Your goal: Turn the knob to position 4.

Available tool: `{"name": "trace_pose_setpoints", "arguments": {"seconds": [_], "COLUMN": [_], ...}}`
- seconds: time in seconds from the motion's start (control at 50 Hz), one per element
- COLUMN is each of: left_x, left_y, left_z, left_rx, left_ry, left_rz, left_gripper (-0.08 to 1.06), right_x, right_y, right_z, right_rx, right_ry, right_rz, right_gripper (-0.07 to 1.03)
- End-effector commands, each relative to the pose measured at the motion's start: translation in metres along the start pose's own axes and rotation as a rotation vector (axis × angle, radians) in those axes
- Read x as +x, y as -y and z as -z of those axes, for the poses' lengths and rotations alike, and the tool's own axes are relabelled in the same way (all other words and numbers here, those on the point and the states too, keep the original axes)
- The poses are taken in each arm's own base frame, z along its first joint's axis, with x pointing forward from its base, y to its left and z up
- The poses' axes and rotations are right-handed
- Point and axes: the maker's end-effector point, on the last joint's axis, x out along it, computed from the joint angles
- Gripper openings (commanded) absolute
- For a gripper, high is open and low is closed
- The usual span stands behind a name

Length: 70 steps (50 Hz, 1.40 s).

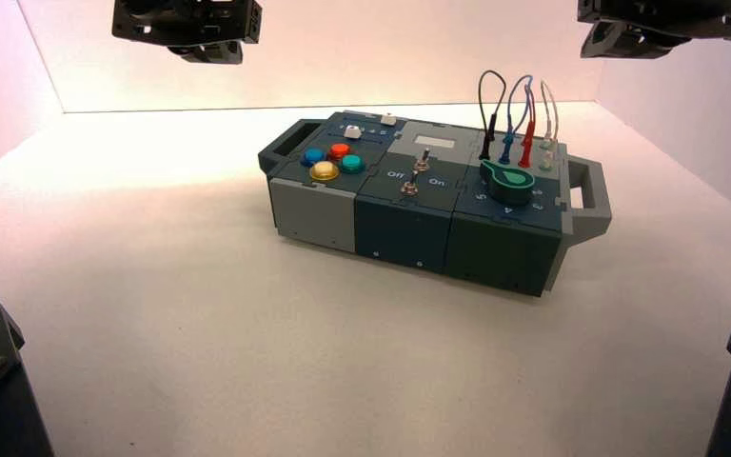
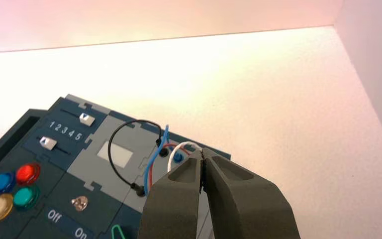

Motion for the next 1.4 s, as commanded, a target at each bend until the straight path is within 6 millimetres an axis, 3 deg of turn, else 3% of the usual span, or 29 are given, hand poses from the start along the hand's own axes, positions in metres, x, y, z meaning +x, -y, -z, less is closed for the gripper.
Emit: {"name": "trace_pose_setpoints", "arguments": {"seconds": [0.02,0.54,0.72,1.06,1.4], "left_x": [-0.004,-0.005,-0.005,-0.005,-0.005], "left_y": [0.002,0.002,0.002,0.001,0.002], "left_z": [-0.018,-0.020,-0.018,-0.019,-0.019], "left_rx": [0.002,0.001,0.002,0.001,0.002], "left_ry": [0.052,0.056,0.053,0.056,0.055], "left_rz": [0.004,0.003,0.004,0.003,0.005], "left_gripper": [-0.03,-0.03,-0.03,-0.03,-0.03], "right_x": [0.000,0.008,0.016,0.024,0.038], "right_y": [-0.004,-0.022,-0.028,-0.080,-0.085], "right_z": [-0.008,0.002,0.016,0.031,0.045], "right_rx": [0.003,-0.023,-0.034,-0.149,-0.184], "right_ry": [0.010,-0.065,-0.142,-0.257,-0.346], "right_rz": [-0.012,-0.067,-0.088,-0.233,-0.246], "right_gripper": [-0.02,-0.02,-0.02,-0.02,-0.02]}}
